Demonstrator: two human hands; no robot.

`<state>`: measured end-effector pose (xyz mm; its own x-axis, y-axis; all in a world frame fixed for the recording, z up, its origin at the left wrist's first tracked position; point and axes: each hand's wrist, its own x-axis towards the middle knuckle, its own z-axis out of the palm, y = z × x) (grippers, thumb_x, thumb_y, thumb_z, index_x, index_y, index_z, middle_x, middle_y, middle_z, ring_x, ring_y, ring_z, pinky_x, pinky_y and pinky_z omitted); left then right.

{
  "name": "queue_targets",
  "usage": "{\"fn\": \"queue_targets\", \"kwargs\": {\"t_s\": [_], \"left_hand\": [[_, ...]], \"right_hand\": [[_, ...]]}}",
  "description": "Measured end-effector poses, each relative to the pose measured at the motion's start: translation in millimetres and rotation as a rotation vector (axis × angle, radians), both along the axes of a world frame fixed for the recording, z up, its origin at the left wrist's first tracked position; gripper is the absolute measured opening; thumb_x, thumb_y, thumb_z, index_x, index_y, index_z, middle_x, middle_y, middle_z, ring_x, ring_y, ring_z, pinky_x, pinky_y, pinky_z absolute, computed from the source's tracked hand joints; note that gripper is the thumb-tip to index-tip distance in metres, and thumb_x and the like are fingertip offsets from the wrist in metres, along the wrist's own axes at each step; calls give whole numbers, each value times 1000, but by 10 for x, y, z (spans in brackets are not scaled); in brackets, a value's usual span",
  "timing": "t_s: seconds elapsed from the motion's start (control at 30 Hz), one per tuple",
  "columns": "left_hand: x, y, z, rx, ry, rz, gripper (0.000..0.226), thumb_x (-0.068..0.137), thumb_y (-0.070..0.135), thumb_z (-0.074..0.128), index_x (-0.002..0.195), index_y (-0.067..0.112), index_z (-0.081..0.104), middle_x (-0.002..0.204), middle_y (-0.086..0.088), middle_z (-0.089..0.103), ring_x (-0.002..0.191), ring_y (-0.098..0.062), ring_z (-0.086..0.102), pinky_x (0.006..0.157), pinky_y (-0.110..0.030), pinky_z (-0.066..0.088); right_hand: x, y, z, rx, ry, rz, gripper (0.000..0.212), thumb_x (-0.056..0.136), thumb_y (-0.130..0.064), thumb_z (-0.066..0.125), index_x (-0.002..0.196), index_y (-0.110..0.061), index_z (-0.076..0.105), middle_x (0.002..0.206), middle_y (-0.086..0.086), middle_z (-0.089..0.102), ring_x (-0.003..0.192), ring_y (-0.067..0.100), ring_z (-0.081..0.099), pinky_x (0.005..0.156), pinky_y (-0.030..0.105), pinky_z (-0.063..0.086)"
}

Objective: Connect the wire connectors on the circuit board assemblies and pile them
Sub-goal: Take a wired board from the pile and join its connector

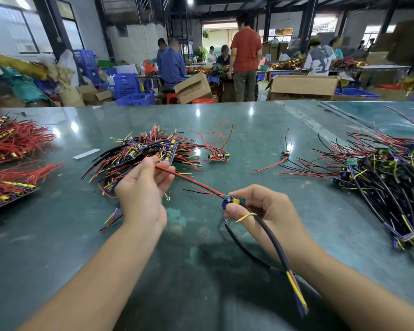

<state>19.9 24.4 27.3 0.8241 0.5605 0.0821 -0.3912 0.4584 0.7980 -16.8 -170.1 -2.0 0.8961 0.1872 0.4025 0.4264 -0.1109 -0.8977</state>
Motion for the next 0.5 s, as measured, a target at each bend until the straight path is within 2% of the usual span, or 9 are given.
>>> {"fn": "queue_targets", "kwargs": {"t_s": [0.13,0.27,0.33,0.4,0.5], "left_hand": [[96,345,22,-131,7,44,19,98,11,49,81,9,58,53,5,66,53,-5,65,58,-15,54],[56,169,-11,-147,47,-135,22,97,23,51,85,8,62,60,0,67,56,-7,66,54,-16,53],[-11,13,7,-2,73,-287,30,92,36,54,85,9,66,64,-1,69,58,-8,66,53,-17,53],[-105,-113,9,241,67,-476,38,78,48,60,82,13,72,72,-2,71,62,-9,66,54,-17,52],[-250,-289,-61,512,33,-751,34,68,47,68,84,18,78,81,-4,72,69,-10,66,62,-21,55]], "right_hand": [[62,-156,48,143,56,-96,8,83,-5,69,84,-13,68,76,8,74,74,22,72,71,31,58],[76,-197,108,338,130,-91,7,85,-2,65,88,-8,67,75,10,73,74,21,72,69,26,58],[60,-167,113,358,133,-73,7,85,-3,65,90,-7,67,77,9,74,75,20,72,68,24,57],[39,-124,105,347,114,-39,12,82,-11,67,93,-7,67,79,10,74,76,21,72,67,22,56],[14,-65,80,226,48,21,16,77,-16,70,92,-12,69,79,5,74,71,14,71,62,17,51]]}}
